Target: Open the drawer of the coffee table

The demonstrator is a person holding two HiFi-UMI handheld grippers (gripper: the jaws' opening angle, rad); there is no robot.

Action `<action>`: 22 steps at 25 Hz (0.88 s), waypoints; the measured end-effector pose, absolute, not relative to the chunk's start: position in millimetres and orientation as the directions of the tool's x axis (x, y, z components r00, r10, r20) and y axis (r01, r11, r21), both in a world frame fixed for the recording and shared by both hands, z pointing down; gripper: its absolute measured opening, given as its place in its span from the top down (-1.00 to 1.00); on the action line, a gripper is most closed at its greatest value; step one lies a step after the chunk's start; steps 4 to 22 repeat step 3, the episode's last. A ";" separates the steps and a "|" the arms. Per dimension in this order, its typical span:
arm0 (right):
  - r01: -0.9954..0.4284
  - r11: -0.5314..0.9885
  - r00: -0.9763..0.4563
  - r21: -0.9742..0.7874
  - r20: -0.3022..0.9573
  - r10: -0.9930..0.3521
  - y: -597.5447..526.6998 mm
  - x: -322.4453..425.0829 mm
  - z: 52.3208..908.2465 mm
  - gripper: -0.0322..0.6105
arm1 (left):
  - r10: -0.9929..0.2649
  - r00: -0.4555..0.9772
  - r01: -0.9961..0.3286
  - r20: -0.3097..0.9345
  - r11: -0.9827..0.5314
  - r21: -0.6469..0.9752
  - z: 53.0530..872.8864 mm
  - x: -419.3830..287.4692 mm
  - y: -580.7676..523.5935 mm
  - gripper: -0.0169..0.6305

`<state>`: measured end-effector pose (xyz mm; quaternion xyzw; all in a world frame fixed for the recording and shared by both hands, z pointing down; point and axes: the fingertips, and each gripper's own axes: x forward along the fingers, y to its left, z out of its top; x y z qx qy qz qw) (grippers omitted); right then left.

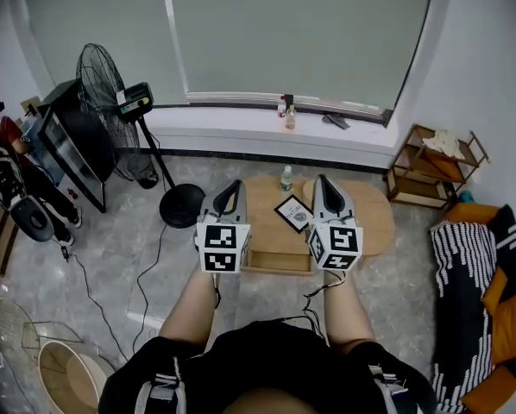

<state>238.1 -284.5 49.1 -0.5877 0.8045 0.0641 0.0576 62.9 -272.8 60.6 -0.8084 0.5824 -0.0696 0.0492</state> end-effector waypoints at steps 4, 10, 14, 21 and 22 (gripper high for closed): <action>-0.952 0.304 -0.306 0.037 -0.159 -0.939 -282.2 228.8 50.8 0.85 | -0.948 0.313 -0.934 0.057 -0.318 -0.165 61.6 56.1 -270.0 0.87; -0.952 0.304 -0.306 0.037 -0.159 -0.939 -282.2 228.8 50.8 0.85 | -0.948 0.313 -0.934 0.057 -0.318 -0.165 61.6 56.1 -270.0 0.87; -0.952 0.304 -0.306 0.037 -0.159 -0.939 -282.2 228.8 50.8 0.85 | -0.948 0.313 -0.934 0.057 -0.318 -0.165 61.6 56.1 -270.0 0.87; -0.952 0.304 -0.306 0.037 -0.159 -0.939 -282.2 228.8 50.8 0.85 | -0.948 0.313 -0.934 0.057 -0.318 -0.165 61.6 56.1 -270.0 0.87; -0.952 0.304 -0.306 0.037 -0.159 -0.939 -282.2 228.8 50.8 0.85 | -0.948 0.313 -0.934 0.057 -0.318 -0.165 61.6 56.1 -270.0 0.87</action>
